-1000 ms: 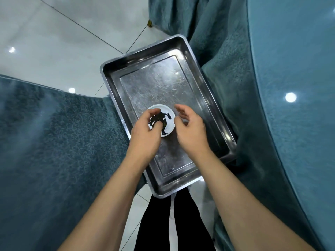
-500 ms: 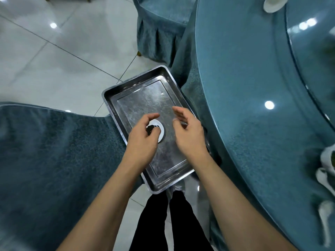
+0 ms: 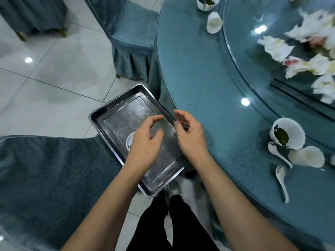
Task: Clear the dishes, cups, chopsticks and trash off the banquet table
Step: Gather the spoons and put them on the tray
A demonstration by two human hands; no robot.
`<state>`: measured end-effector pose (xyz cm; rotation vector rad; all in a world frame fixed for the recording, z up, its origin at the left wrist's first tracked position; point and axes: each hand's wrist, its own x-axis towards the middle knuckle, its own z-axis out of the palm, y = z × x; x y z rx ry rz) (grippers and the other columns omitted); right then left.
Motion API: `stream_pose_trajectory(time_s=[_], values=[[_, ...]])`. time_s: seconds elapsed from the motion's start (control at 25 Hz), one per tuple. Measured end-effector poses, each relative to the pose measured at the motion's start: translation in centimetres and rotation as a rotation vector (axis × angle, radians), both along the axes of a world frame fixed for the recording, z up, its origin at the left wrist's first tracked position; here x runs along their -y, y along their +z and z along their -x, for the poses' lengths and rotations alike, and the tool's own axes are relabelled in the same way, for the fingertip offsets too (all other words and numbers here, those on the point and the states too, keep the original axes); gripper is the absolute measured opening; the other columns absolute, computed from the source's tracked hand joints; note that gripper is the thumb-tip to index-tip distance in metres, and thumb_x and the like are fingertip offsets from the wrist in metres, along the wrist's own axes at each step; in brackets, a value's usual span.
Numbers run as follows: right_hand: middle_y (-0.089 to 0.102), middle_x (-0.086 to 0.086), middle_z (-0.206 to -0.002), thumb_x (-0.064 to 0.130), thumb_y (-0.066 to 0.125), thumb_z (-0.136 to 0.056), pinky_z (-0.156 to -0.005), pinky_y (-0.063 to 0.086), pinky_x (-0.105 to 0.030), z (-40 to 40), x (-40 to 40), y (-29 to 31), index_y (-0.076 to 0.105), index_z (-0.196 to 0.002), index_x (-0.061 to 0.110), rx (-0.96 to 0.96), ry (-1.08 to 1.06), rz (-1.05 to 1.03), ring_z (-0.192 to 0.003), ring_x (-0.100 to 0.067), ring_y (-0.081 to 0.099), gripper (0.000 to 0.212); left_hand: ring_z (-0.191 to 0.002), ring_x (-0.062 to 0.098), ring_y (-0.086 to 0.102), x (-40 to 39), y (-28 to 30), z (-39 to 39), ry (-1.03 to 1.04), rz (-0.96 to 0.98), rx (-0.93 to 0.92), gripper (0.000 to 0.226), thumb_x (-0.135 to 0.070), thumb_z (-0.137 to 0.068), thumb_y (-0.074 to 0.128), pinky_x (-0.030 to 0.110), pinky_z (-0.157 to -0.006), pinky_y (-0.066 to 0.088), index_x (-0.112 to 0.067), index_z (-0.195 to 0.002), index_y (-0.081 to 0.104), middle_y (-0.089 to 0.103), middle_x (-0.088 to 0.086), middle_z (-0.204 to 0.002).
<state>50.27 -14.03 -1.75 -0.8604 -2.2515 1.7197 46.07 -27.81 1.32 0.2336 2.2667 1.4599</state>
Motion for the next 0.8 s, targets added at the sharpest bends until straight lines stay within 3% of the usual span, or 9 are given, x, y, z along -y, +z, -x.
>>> stream_pose_trajectory(time_s=[0.08, 0.12, 0.28, 0.4, 0.48, 0.56, 0.72, 0.8], values=[[0.067, 0.026, -0.109, 0.015, 0.058, -0.094, -0.093, 0.048, -0.016, -1.3, -0.6, 0.5, 0.067, -0.123, 0.03, -0.009, -0.052, -0.02, -0.102, 0.007, 0.064, 0.034, -0.109, -0.011, 0.055, -1.0, 0.6, -0.4, -0.051, -0.011, -0.01, 0.04, -0.009, -0.096, 0.054, 0.02, -0.099, 0.045, -0.029, -0.13, 0.06, 0.062, -0.023, -0.126], [0.069, 0.022, -0.111, 0.015, 0.058, -0.094, -0.095, 0.049, -0.019, -1.8, -1.0, 0.6, 0.068, -0.123, 0.029, -0.011, -0.078, -0.025, -0.103, 0.005, 0.064, 0.033, -0.109, -0.009, 0.056, -1.5, 0.8, -0.5, -0.076, -0.019, -0.018, 0.04, -0.009, -0.095, 0.054, 0.024, -0.1, 0.045, -0.028, -0.129, 0.06, 0.062, -0.019, -0.127], [0.071, 0.009, -0.119, 0.011, 0.06, -0.095, -0.099, 0.052, -0.027, -4.5, -2.7, 1.1, 0.068, -0.122, 0.024, -0.021, -0.207, -0.031, -0.107, -0.001, 0.065, 0.032, -0.08, 0.006, 0.06, -3.9, 1.3, -1.5, -0.185, -0.062, -0.056, 0.039, -0.019, -0.09, 0.053, 0.017, -0.082, 0.048, -0.03, -0.127, 0.061, 0.064, -0.021, -0.122], [0.071, 0.01, -0.118, 0.013, 0.059, -0.095, -0.097, 0.052, -0.026, -6.6, -4.0, 1.6, 0.068, -0.123, 0.024, -0.019, -0.292, -0.038, -0.106, 0.002, 0.065, 0.031, -0.082, 0.019, 0.061, -5.8, 1.8, -2.4, -0.245, -0.068, -0.059, 0.044, -0.028, -0.082, 0.05, 0.025, -0.084, 0.05, -0.032, -0.124, 0.062, 0.066, -0.024, -0.11], [0.071, 0.01, -0.117, 0.014, 0.058, -0.095, -0.096, 0.052, -0.026, -7.9, -4.9, 2.0, 0.068, -0.122, 0.026, -0.015, -0.337, -0.043, -0.106, 0.001, 0.065, 0.031, -0.083, 0.016, 0.061, -7.0, 1.9, -3.1, -0.293, -0.075, -0.054, 0.046, -0.029, -0.081, 0.05, 0.033, -0.089, 0.051, -0.032, -0.125, 0.063, 0.067, -0.019, -0.115], [0.072, 0.008, -0.117, 0.011, 0.059, -0.095, -0.096, 0.051, -0.025, -9.3, -6.0, 2.2, 0.069, -0.122, 0.023, -0.016, -0.388, -0.04, -0.107, 0.0, 0.065, 0.031, -0.085, 0.003, 0.059, -8.4, 2.0, -3.8, -0.349, -0.078, -0.048, 0.045, -0.028, -0.083, 0.05, 0.032, -0.093, 0.049, -0.03, -0.126, 0.062, 0.066, -0.013, -0.124], [0.071, 0.008, -0.116, 0.01, 0.058, -0.096, -0.093, 0.051, -0.021, -12.0, -8.2, 2.5, 0.069, -0.123, 0.021, -0.018, -0.475, -0.042, -0.106, 0.001, 0.065, 0.031, -0.113, -0.002, 0.056, -11.1, 1.8, -5.5, -0.44, -0.054, -0.051, 0.038, -0.015, -0.093, 0.055, 0.034, -0.104, 0.045, -0.028, -0.128, 0.062, 0.062, -0.016, -0.131], [0.071, 0.008, -0.116, 0.01, 0.058, -0.097, -0.093, 0.051, -0.021, -13.7, -9.4, 2.5, 0.068, -0.123, 0.022, -0.018, -0.517, -0.029, -0.107, 0.002, 0.064, 0.031, -0.108, -0.012, 0.054, -12.7, 1.7, -6.6, -0.483, -0.04, -0.049, 0.038, -0.013, -0.094, 0.055, 0.036, -0.105, 0.045, -0.029, -0.128, 0.062, 0.062, -0.017, -0.131]])
